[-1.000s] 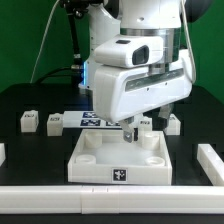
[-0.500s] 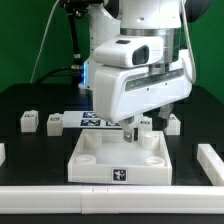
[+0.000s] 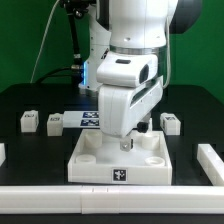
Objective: Assemble one leg
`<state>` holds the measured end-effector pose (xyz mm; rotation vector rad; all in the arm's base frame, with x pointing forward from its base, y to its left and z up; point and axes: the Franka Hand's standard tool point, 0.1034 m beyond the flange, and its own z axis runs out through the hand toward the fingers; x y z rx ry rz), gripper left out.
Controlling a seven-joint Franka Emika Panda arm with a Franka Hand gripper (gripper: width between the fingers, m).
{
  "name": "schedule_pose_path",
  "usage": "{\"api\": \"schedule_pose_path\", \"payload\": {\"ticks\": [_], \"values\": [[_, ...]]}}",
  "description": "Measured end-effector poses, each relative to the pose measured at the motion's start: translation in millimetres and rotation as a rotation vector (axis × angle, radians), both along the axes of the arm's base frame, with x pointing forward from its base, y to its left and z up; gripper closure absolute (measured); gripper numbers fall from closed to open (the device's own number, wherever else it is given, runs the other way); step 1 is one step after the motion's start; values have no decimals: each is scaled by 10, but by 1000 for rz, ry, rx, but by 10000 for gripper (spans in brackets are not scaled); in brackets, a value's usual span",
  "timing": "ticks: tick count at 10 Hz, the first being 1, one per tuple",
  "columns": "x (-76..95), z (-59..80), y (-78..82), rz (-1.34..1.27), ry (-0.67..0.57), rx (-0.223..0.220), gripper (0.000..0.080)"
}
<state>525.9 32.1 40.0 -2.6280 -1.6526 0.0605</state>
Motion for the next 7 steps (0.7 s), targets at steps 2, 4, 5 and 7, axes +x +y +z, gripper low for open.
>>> {"api": "schedule_pose_path", "payload": {"ticks": [2, 4, 5, 7], "values": [[7, 3, 0, -13, -1, -1, 150], [18, 2, -15, 34, -12, 2, 150], [31, -9, -76, 162, -49, 11, 150], [-165, -45, -129, 330, -36, 16, 150]]}}
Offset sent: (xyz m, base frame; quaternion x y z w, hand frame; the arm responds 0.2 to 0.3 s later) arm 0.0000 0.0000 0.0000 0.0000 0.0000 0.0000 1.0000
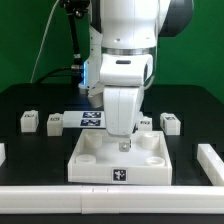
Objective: Assemble one leg
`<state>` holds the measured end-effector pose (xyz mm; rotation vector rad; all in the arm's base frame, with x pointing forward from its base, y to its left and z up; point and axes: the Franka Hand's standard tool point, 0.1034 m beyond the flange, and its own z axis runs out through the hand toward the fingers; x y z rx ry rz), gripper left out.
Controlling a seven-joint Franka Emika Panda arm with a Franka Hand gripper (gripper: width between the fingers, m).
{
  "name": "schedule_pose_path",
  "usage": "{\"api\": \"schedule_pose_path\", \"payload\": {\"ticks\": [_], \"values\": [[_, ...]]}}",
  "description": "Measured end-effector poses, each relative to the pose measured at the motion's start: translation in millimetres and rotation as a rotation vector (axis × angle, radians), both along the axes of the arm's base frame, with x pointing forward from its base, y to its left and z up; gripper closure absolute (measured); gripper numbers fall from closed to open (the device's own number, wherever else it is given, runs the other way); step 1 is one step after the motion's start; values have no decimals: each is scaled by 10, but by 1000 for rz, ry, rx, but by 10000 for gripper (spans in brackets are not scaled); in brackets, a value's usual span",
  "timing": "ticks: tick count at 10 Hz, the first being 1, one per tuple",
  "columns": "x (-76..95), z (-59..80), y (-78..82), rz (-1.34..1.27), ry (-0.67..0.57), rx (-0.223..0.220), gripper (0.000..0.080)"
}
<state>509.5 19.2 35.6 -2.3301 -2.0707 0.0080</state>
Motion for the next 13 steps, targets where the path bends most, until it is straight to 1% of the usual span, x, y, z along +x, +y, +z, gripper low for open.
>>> {"api": "schedule_pose_path", "payload": {"ticks": [1, 2, 7, 9, 11, 12, 13], "values": [[-62, -3, 24, 70, 5, -12, 150], [-93, -5, 26, 83, 5, -18, 150], [-99, -17, 10, 77, 6, -18, 150], [-350, -22, -3, 77, 19, -18, 150], [-561, -50, -75, 68, 44, -19, 150], [-617, -85, -106, 64, 51, -17, 150], [-623, -114, -143, 60, 52, -15, 150]]}}
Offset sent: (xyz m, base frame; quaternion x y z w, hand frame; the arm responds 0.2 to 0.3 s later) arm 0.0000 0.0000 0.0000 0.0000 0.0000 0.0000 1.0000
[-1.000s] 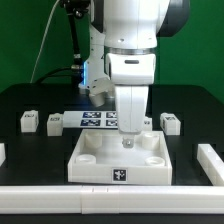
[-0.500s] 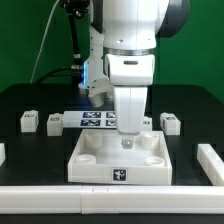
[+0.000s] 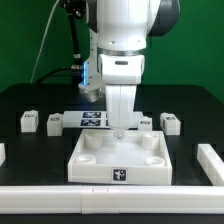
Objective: Assemble one leg
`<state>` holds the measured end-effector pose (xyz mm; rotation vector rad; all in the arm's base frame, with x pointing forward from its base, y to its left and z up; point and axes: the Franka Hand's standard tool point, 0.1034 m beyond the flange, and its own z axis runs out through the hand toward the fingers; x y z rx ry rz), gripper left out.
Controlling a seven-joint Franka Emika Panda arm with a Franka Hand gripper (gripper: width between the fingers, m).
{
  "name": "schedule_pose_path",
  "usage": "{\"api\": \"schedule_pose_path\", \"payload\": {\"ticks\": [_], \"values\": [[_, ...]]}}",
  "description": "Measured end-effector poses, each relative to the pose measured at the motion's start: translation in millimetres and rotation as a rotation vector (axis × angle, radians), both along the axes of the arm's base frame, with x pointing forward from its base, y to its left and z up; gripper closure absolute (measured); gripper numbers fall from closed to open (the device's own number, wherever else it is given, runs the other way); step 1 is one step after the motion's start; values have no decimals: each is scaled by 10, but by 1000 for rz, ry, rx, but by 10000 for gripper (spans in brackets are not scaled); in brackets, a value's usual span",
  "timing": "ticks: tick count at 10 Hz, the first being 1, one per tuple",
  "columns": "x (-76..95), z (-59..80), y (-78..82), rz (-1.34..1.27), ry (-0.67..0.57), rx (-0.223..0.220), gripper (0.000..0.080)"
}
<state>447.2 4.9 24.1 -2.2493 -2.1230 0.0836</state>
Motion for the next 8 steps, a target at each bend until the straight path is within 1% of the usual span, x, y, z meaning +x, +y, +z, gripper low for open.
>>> {"api": "schedule_pose_path", "payload": {"ticks": [2, 3, 5, 6, 7, 8], "values": [[-25, -135, 7, -4, 2, 8, 150], [-21, -165, 17, -4, 0, 11, 150], [-9, -171, 17, -8, -7, 12, 159], [-10, -172, 17, -8, -7, 12, 335], [-10, -172, 16, -8, -7, 12, 549], [-10, -172, 16, -8, -7, 12, 549]]}}
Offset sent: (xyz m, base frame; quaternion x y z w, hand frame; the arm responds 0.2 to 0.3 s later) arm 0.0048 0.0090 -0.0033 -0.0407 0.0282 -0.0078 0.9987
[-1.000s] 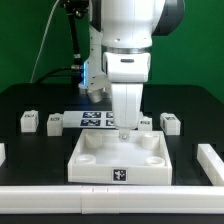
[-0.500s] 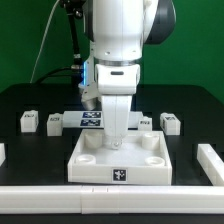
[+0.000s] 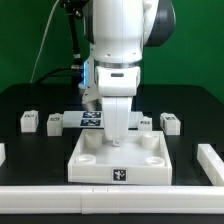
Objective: Assemble one leg
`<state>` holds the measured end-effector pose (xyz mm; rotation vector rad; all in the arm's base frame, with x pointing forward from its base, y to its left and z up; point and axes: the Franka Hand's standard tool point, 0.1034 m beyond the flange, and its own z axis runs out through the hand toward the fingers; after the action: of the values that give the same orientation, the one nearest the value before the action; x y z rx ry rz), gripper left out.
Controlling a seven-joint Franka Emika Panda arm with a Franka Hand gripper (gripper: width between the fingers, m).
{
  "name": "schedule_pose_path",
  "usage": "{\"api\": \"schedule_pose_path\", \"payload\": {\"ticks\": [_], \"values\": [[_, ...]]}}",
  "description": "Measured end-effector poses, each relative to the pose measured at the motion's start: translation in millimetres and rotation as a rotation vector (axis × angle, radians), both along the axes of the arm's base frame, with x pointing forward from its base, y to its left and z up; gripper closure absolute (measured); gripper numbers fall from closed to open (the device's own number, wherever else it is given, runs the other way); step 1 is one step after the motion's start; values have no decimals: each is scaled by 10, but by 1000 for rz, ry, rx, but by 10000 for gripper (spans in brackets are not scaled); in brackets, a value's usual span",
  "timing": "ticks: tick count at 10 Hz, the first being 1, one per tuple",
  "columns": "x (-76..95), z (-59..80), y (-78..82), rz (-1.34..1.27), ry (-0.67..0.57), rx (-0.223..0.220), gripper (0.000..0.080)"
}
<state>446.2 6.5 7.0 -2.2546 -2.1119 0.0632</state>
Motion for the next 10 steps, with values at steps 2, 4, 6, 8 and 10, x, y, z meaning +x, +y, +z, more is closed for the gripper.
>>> {"api": "schedule_pose_path", "payload": {"ticks": [2, 4, 6, 8, 10], "values": [[17, 10, -3, -1, -7, 0, 741], [21, 12, -4, -1, -8, 0, 741], [22, 12, -4, -1, -9, 0, 741], [22, 12, -4, -1, -9, 0, 741], [45, 17, 79, 9, -12, 4, 741]]}}
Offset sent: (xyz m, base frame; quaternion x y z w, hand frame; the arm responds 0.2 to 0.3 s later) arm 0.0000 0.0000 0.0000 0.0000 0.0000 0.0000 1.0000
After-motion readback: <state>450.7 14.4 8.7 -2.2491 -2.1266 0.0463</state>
